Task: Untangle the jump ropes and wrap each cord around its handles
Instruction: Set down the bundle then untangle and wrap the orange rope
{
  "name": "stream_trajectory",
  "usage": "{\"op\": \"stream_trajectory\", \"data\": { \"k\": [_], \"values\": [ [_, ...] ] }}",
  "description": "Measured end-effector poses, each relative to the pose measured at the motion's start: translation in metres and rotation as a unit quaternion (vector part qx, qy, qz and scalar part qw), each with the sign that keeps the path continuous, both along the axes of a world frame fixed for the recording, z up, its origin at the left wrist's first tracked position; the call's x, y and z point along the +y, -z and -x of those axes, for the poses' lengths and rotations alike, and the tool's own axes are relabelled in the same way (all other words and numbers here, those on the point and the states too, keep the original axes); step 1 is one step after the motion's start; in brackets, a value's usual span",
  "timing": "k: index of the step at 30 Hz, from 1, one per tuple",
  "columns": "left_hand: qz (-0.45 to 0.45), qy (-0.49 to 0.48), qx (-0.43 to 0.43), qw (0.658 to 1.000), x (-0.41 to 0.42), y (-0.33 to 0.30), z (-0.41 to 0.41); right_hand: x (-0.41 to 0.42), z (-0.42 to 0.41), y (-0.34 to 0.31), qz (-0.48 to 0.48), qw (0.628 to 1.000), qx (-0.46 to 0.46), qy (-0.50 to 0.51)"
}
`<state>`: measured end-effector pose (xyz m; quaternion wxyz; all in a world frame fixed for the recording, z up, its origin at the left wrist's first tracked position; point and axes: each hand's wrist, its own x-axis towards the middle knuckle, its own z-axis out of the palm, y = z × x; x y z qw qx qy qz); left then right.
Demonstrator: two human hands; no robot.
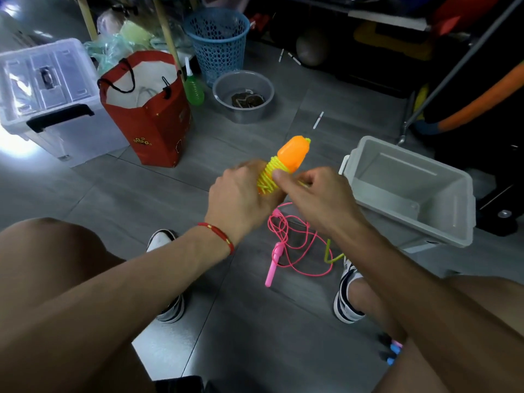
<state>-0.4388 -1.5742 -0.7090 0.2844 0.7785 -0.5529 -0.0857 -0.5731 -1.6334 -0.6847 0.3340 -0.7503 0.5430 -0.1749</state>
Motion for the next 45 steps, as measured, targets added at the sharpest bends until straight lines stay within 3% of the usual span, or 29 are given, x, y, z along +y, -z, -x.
{"op": "stream_trajectory", "data": {
  "k": [3,7,8,9,11,12,14,16,22,27,30,33,38,45],
  "values": [
    [0.002,0.015,-0.046,0.999,0.001,0.003,0.011,0.002,0.0,0.004,-0.006,0.998,-0.031,0.05],
    [0.041,0.135,0.059,0.988,0.004,-0.001,-0.002,-0.009,0.008,0.007,0.014,0.999,-0.049,0.016],
    [0.028,0.15,0.12,0.981,0.004,-0.003,-0.008,-0.014,0.012,0.006,0.016,0.998,-0.051,-0.011],
    [-0.002,0.143,0.234,0.962,0.003,-0.008,-0.013,-0.018,0.015,0.004,0.01,0.998,-0.057,-0.039],
    [-0.07,0.117,0.479,0.867,0.005,-0.016,-0.024,-0.02,0.021,-0.002,-0.03,0.989,-0.105,-0.099],
    [-0.115,0.131,0.536,0.826,0.005,-0.017,-0.03,-0.02,0.024,-0.004,-0.064,0.979,-0.141,-0.132],
    [-0.198,0.189,0.55,0.789,0.006,-0.017,-0.038,-0.017,0.028,-0.006,-0.136,0.953,-0.196,-0.189],
    [-0.223,0.219,0.555,0.771,0.01,-0.014,-0.039,-0.016,0.03,-0.005,-0.156,0.941,-0.206,-0.217],
    [-0.181,0.227,0.576,0.764,0.016,-0.014,-0.039,-0.018,0.029,-0.005,-0.133,0.946,-0.184,-0.231],
    [-0.158,0.193,0.626,0.739,0.016,-0.015,-0.035,-0.021,0.023,0.001,-0.077,0.963,-0.163,-0.201],
    [-0.137,0.183,0.626,0.746,0.013,-0.018,-0.034,-0.022,0.021,0.007,-0.004,0.98,-0.109,-0.167],
    [-0.118,0.156,0.582,0.789,0.009,-0.02,-0.031,-0.02,0.018,0.007,0.056,0.987,-0.087,-0.121],
    [-0.077,0.12,0.507,0.85,0.005,-0.013,-0.027,-0.012,0.014,0.012,0.069,0.992,-0.067,-0.083],
    [-0.021,0.078,0.325,0.942,0.0,0.0,-0.026,-0.004,0.014,0.011,0.055,0.996,-0.024,-0.069]
  ]
}}
